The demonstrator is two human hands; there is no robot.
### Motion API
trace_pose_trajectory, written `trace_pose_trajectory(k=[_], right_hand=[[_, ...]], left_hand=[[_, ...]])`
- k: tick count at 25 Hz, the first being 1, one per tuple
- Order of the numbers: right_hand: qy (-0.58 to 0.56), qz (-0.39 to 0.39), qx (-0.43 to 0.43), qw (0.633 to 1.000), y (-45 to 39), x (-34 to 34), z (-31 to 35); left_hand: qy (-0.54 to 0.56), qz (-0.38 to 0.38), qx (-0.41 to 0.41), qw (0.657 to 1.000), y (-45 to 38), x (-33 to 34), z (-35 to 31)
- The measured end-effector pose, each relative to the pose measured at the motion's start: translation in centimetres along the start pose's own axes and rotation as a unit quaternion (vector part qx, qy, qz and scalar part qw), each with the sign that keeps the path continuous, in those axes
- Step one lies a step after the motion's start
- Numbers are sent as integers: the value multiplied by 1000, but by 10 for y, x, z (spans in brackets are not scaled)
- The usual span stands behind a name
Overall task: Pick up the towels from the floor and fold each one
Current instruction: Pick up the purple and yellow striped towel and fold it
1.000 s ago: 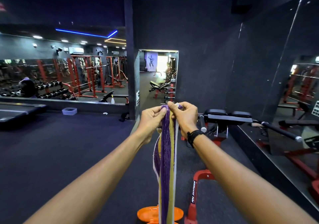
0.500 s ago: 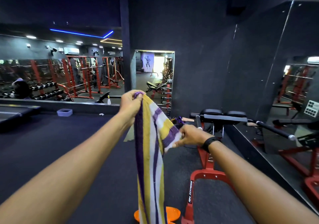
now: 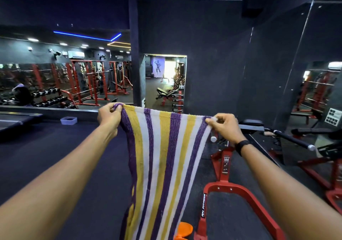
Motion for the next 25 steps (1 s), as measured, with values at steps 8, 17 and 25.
trace_pose_trajectory(k=[8,17,25], right_hand=[[-233,-12,15,972,3,0,24],[-116,169,128,971,23,-10,-20],[-232,198,143,942,6,-49,13]], left_hand=[[-5,-9,13,1000,13,4,-13],[-317,486,147,801,60,21,8],[116,394,-7,912,62,60,-47]])
Point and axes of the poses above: each hand's wrist, its own y-axis away from the middle knuckle, its own x-axis out of the palm, z = x × y, the point moved 4 cm from there along -y, towards the middle knuckle, and after that the axes turned 7 degrees about x, right-handed, at the moved point
